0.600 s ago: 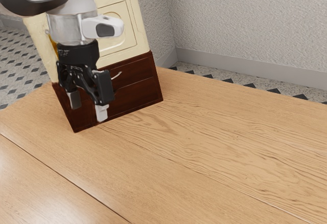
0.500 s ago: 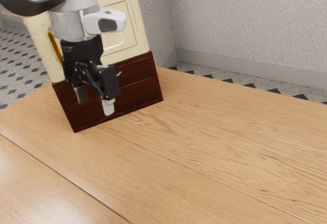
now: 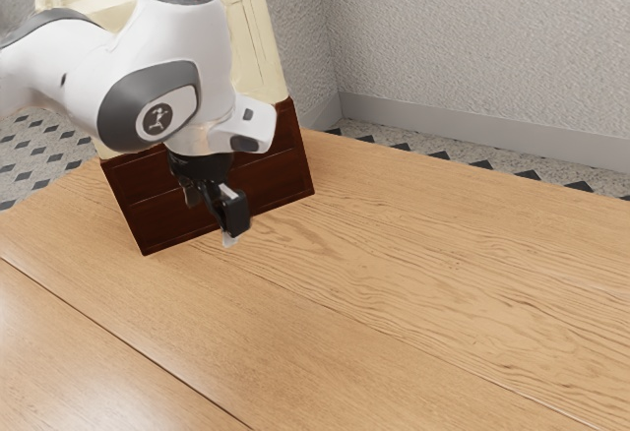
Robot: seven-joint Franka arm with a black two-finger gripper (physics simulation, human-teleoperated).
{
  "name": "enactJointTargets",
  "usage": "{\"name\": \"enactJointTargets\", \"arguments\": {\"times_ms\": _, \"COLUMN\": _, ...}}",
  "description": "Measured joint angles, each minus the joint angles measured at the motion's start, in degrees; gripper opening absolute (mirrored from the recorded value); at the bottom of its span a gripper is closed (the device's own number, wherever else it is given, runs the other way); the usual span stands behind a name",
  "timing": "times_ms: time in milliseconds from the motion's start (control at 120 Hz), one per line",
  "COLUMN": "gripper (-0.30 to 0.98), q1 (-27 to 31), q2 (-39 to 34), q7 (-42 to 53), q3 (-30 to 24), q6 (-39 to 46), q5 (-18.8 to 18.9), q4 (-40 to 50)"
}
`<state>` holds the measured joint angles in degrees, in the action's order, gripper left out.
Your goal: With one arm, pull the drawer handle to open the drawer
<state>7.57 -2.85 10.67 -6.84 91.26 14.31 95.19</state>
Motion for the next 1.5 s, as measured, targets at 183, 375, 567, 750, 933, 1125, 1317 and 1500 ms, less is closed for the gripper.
{"name": "enactJointTargets", "arguments": {"times_ms": 183, "gripper": 0.68, "q1": 1.4, "q2": -1.42, "q7": 3.95, "q3": 1.89, "q6": 15.64, "q5": 9.99, "q4": 6.8}}
{"name": "enactJointTargets", "arguments": {"times_ms": 375, "gripper": 0.68, "q1": 0.21, "q2": -0.35, "q7": 6.98, "q3": 4.15, "q6": 25.52, "q5": 16.36, "q4": 8.62}}
{"name": "enactJointTargets", "arguments": {"times_ms": 567, "gripper": 0.67, "q1": 1.84, "q2": 1.77, "q7": 9.17, "q3": 5.98, "q6": 32.15, "q5": 17.94, "q4": 8.82}}
{"name": "enactJointTargets", "arguments": {"times_ms": 750, "gripper": 0.67, "q1": 4.04, "q2": 3.54, "q7": 10.67, "q3": 6.71, "q6": 36.04, "q5": 18.09, "q4": 8.73}}
{"name": "enactJointTargets", "arguments": {"times_ms": 933, "gripper": 0.66, "q1": 4.77, "q2": 5.42, "q7": 11.78, "q3": 7.61, "q6": 39.35, "q5": 18.16, "q4": 8.6}}
{"name": "enactJointTargets", "arguments": {"times_ms": 1125, "gripper": 0.65, "q1": 1.39, "q2": 7.18, "q7": 12.67, "q3": 7.79, "q6": 42.9, "q5": 18.62, "q4": 8.19}}
{"name": "enactJointTargets", "arguments": {"times_ms": 1317, "gripper": 0.64, "q1": 1.2, "q2": 7.35, "q7": 13.31, "q3": 9.01, "q6": 44.73, "q5": 18.72, "q4": 7.6}}
{"name": "enactJointTargets", "arguments": {"times_ms": 1500, "gripper": 0.64, "q1": 1.69, "q2": 9.15, "q7": 13.74, "q3": 9.13, "q6": 45.54, "q5": 18.74, "q4": 5.97}}
